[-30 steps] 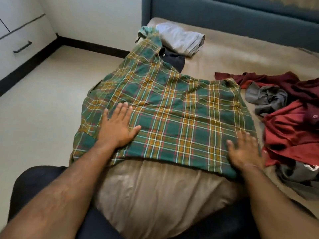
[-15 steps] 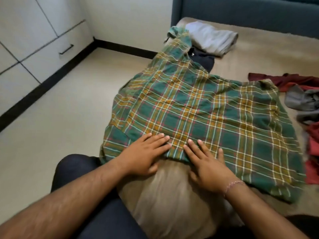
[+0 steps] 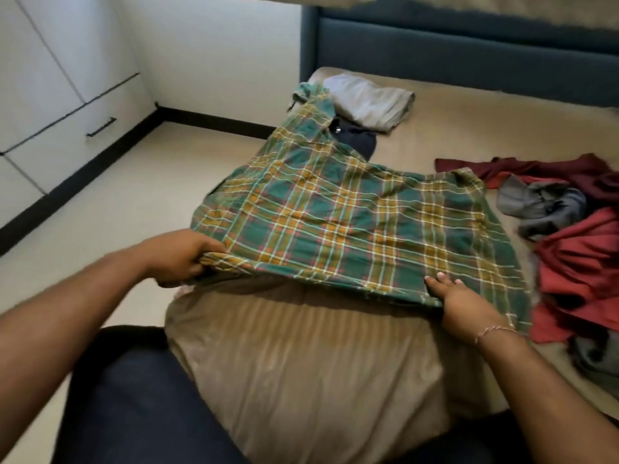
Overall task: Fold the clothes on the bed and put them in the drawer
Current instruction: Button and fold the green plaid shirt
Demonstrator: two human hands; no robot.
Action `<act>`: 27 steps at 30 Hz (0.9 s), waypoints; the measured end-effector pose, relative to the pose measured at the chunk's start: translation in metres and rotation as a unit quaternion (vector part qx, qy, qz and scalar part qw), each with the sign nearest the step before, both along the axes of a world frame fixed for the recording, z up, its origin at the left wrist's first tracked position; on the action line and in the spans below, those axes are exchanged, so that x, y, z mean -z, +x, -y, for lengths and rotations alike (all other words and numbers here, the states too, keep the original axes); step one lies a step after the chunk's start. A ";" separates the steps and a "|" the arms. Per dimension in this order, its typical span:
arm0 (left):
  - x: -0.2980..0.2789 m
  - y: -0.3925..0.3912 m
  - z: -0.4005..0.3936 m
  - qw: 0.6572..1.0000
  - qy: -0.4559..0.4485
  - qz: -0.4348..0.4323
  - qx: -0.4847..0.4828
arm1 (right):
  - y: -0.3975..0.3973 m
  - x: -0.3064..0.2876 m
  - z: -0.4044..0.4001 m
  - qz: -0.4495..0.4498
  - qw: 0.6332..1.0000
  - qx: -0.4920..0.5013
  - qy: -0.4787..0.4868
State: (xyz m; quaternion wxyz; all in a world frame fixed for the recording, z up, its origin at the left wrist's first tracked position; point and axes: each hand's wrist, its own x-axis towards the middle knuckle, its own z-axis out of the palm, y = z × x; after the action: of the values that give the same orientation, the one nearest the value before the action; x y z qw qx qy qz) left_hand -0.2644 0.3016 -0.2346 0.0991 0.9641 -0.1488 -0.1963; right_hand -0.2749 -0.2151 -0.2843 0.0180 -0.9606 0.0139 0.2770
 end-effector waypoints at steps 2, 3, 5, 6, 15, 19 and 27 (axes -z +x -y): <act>-0.004 0.007 0.000 0.999 -0.019 -0.031 -0.016 | -0.004 -0.013 0.022 0.005 1.000 0.026 -0.014; -0.006 0.009 0.001 0.998 -0.035 -0.049 -0.025 | -0.006 -0.019 0.033 0.010 0.999 0.038 -0.022; -0.010 0.012 0.000 0.991 -0.079 -0.101 -0.043 | -0.008 -0.027 0.051 0.016 0.998 0.047 -0.036; -0.017 0.015 0.001 0.985 -0.101 -0.129 -0.051 | -0.007 -0.030 0.058 0.017 0.998 0.048 -0.042; -0.082 0.104 0.031 0.989 -0.120 0.000 -0.085 | 0.034 -0.072 0.099 0.192 0.967 0.165 0.040; -0.058 0.157 0.054 0.981 -0.005 0.132 -0.143 | 0.078 -0.061 0.099 0.224 0.945 0.227 0.070; 0.012 0.057 0.081 0.857 -0.186 0.348 -0.332 | 0.025 0.012 -0.014 0.359 0.931 0.022 0.060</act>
State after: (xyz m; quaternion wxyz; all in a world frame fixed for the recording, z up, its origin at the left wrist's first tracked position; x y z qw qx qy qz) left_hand -0.2077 0.2205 -0.2469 0.2777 0.9253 0.1211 0.2282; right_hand -0.2503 -0.2008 -0.2958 0.0856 -0.9925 0.0109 -0.0863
